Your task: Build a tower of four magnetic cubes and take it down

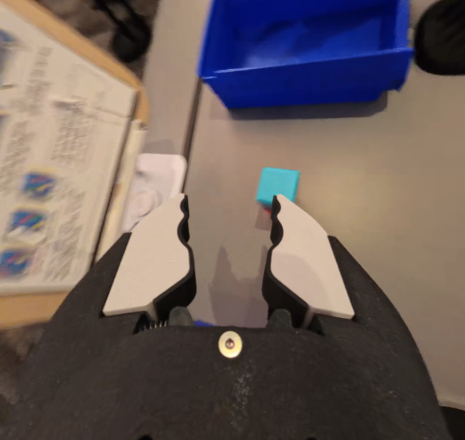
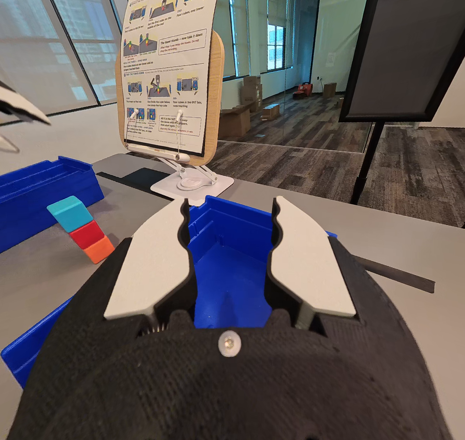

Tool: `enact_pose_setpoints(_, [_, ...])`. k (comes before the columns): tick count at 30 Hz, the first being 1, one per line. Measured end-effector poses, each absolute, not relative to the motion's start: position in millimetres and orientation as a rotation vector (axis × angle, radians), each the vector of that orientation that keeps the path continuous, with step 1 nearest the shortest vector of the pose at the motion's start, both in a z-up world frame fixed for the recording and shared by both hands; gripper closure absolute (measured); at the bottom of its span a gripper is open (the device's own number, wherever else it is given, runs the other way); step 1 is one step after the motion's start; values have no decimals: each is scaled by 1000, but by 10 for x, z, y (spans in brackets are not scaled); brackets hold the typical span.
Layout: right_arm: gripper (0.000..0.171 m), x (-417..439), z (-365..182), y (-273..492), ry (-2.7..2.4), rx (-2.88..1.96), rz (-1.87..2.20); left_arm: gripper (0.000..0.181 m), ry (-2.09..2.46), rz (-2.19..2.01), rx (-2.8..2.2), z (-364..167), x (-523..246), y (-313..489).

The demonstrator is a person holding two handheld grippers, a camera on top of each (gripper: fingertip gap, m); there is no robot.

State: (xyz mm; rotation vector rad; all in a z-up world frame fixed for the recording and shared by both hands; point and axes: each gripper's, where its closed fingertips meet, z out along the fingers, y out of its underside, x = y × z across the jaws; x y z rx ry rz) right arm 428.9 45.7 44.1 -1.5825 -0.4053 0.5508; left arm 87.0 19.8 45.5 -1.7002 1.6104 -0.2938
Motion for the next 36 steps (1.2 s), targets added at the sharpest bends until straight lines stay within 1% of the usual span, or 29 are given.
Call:
enact_pose_setpoints(2, [108,4302,453,454,-397,-1576,556,120,1431,-154,-1767,737,369,433])
enact_pose_setpoints(4, [108,4303,456,455,-392,-1573,561,119,1255,-17,-1925,787,-257,630])
enact_pose_setpoints(7, [108,4278,437,461,-404,-1581,562,118,1286,103,-2098,450,-992,594])
enact_pose_setpoints(9, [108,4268,420,465,-411,-1589,555,124,1403,136,-2165,88,-1303,454])
enact_pose_setpoints(12, [108,4255,410,467,-413,-1592,556,124,1465,266,-2265,-380,-1729,430])
enact_pose_setpoints(17, [108,4241,354,479,-423,-1614,547,123,1521,377,-2403,-946,-2138,441])
enact_pose_setpoints(20, [108,4249,322,495,-423,-1626,544,123,1558,437,-2466,-1138,-2286,439])
enact_pose_setpoints(30, [107,4246,252,515,-433,-1650,540,130,1470,406,-2581,-1340,-2385,545])
enact_pose_setpoints(36, [107,4261,230,519,-431,-1656,548,131,1432,370,-2588,-1361,-2380,539])
